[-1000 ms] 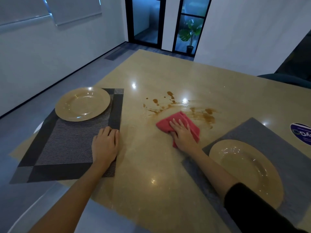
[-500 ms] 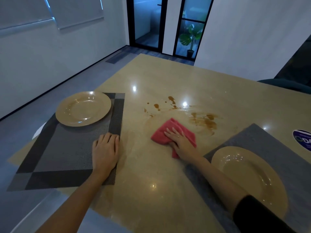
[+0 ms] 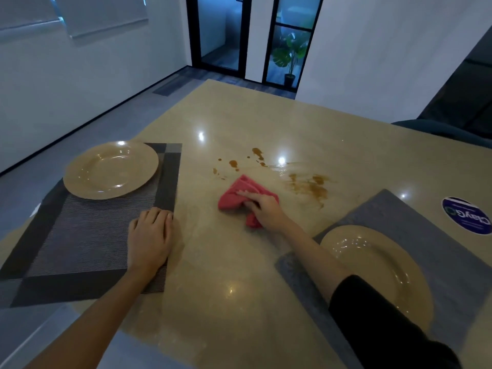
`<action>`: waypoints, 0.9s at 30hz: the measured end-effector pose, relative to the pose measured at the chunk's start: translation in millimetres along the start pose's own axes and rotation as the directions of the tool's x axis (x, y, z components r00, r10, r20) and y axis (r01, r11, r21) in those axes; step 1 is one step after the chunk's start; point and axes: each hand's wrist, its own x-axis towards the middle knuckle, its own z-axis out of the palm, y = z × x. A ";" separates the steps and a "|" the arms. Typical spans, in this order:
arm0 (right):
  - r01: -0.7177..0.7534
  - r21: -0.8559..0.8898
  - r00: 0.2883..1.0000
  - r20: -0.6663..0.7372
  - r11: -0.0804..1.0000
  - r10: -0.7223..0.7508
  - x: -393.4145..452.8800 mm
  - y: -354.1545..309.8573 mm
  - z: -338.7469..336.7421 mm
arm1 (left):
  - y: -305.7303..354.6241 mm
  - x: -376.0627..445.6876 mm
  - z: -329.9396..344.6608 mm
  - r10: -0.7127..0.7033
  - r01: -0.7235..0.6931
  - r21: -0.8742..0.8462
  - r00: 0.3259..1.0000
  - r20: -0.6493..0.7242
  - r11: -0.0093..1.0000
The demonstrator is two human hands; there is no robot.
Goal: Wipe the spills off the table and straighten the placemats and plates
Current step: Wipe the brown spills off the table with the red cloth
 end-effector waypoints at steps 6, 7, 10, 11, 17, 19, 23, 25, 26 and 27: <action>-0.127 0.239 0.941 -0.279 0.963 0.194 -25.1 5.8 -99.8 | 0.2 -0.5 -1.0 0.021 -0.021 -0.037 1.000 0.007 0.999; -0.141 0.221 0.917 -0.339 0.965 0.212 -27.8 6.6 -112.2 | 0.3 -0.8 -1.3 0.025 -0.025 -0.032 1.000 0.006 0.999; -0.182 0.079 0.818 -0.541 0.980 0.196 -36.9 12.0 -134.3 | 2.1 -1.5 -3.0 0.026 -0.026 -0.029 1.000 0.004 0.999; -0.204 0.043 0.786 -0.588 0.978 0.190 -39.5 15.2 -134.9 | 2.1 -2.0 -3.4 0.024 -0.024 -0.025 1.000 0.002 0.999; -0.424 -0.362 0.892 -0.005 0.830 0.453 -46.7 72.1 -88.5 | 4.1 -1.6 -5.2 0.019 -0.020 -0.049 1.000 -0.014 0.999; -0.435 -0.433 0.878 -0.009 0.789 0.479 -48.8 81.8 -76.8 | 2.6 -1.8 -4.6 0.021 -0.021 -0.053 1.000 -0.006 0.998; -0.434 -0.515 0.868 -0.017 0.740 0.497 -36.2 90.8 -76.4 | 2.2 -1.6 -2.4 0.031 -0.031 -0.027 0.999 -0.008 0.999; -0.454 -0.504 0.853 -0.006 0.735 0.522 -25.8 96.9 -84.9 | 2.7 -1.1 -3.6 0.032 -0.033 -0.024 0.999 -0.012 0.999; -0.475 -0.490 0.845 -0.023 0.731 0.534 -22.7 101.3 -88.4 | 3.0 -1.3 -4.4 0.036 -0.037 -0.028 0.999 -0.015 0.999; -0.500 -0.479 0.837 -0.053 0.721 0.545 -19.7 106.3 -91.6 | 3.5 -1.8 -4.9 0.041 -0.042 -0.034 0.999 -0.019 0.999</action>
